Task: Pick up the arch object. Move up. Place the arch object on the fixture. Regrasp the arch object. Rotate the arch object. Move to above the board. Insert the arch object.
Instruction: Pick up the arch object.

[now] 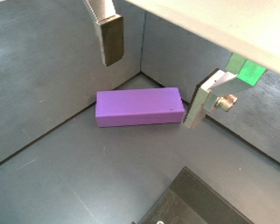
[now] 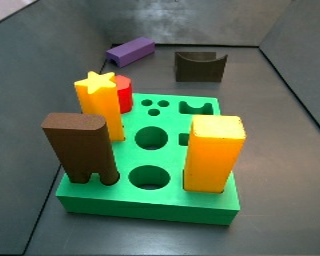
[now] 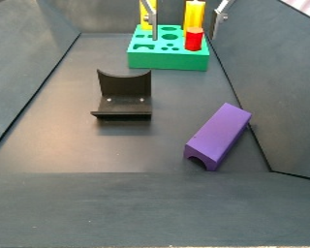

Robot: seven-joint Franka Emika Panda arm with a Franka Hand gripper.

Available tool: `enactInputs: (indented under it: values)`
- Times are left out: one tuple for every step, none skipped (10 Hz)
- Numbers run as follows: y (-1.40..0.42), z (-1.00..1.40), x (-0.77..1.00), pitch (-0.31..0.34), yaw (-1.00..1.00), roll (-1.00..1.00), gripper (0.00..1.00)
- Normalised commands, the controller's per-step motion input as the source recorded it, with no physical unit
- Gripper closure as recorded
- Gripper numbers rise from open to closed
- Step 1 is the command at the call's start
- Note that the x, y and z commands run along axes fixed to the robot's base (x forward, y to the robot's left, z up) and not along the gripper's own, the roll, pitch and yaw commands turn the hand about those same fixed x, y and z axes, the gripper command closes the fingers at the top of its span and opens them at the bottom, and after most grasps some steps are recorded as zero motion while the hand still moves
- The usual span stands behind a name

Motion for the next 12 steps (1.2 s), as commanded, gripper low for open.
enactInputs:
  values:
    - [0.00,-0.02,0.00,0.000,0.00,0.00,0.00]
    - [0.28,-0.65,-0.13,0.000,-0.23,0.01,0.00]
    - [0.43,-0.68,-0.24,0.000,-0.56,0.00,0.00]
    - [0.44,-0.71,-0.01,0.044,-0.54,-0.04,0.00]
    - [0.27,-0.67,-0.13,0.006,-0.59,-0.15,0.00]
    - [0.21,-0.72,-0.11,0.003,-0.62,-0.19,0.00]
    - [0.31,-0.77,0.00,0.050,-0.55,-0.15,0.00]
    - [0.31,-0.77,0.00,0.051,-0.56,-0.15,0.00]
    - [0.26,-0.74,0.00,0.040,-0.61,-0.17,0.00]
    - [0.21,-0.71,0.00,0.031,-0.63,-0.18,0.00]
    - [0.24,-0.70,-0.06,0.030,-0.60,-0.20,0.00]
    - [0.28,-0.58,-0.21,0.000,-0.46,-0.28,0.00]
